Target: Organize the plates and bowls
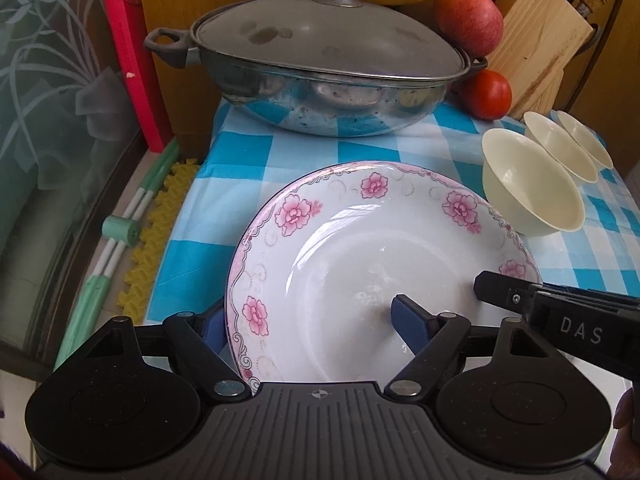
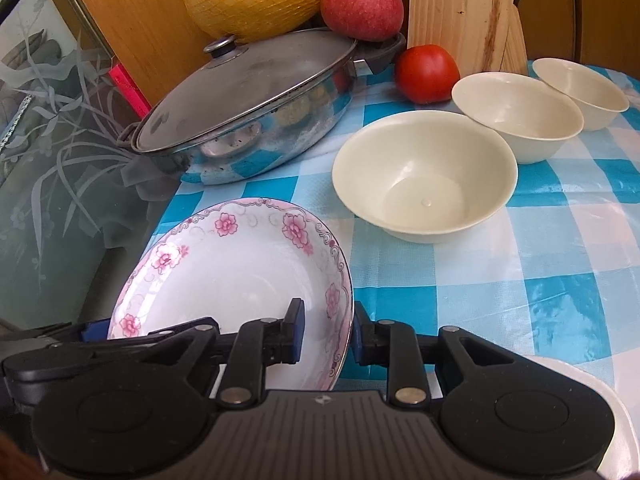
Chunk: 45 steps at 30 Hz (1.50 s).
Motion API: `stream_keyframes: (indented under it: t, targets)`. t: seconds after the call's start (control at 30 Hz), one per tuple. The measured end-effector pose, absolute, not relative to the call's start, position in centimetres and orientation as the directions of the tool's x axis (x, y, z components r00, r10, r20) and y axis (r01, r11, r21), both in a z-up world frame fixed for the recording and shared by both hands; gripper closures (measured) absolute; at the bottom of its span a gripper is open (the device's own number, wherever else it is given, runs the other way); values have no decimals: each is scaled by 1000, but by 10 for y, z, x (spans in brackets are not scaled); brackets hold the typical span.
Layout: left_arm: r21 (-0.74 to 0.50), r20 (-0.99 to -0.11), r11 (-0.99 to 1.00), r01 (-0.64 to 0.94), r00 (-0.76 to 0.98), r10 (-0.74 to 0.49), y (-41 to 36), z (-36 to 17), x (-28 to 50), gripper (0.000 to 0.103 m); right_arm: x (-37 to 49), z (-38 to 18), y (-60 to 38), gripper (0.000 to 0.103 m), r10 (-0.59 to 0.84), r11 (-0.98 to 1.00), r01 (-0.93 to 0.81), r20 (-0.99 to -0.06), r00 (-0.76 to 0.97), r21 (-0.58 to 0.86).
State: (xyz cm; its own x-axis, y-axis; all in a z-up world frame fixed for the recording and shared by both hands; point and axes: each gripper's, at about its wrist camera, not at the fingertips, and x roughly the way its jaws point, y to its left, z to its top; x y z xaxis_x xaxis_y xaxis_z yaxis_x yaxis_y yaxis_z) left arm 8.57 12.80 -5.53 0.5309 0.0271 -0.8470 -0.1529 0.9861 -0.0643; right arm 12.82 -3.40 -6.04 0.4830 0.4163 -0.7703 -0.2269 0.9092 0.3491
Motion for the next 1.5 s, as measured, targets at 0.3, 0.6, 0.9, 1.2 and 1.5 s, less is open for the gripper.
stream_keyframes:
  t: [0.3,0.6,0.9,1.2,1.5]
  targets:
    - [-41,-842,988,-150,537,47,123,-57,88,13,128,-59,-29,79,398,917,-238,-772,496,320]
    - [-74,-836,982,-175,547,35,130,-52,83,14,123,-49,-31,84,412,911,-252,-747,522,326]
    - [-70,-826,984,-166,562,36,127,-47,79,15,116,-45,-35,84,417,909,-250,-737,532,333]
    - [-84,-811,984,-159,584,25,122,-41,74,15,106,-37,-43,85,422,906,-248,-722,548,342]
    - [-90,-798,986,-139,602,12,113,-36,69,15,97,-29,-54,85,416,909,-239,-709,568,342]
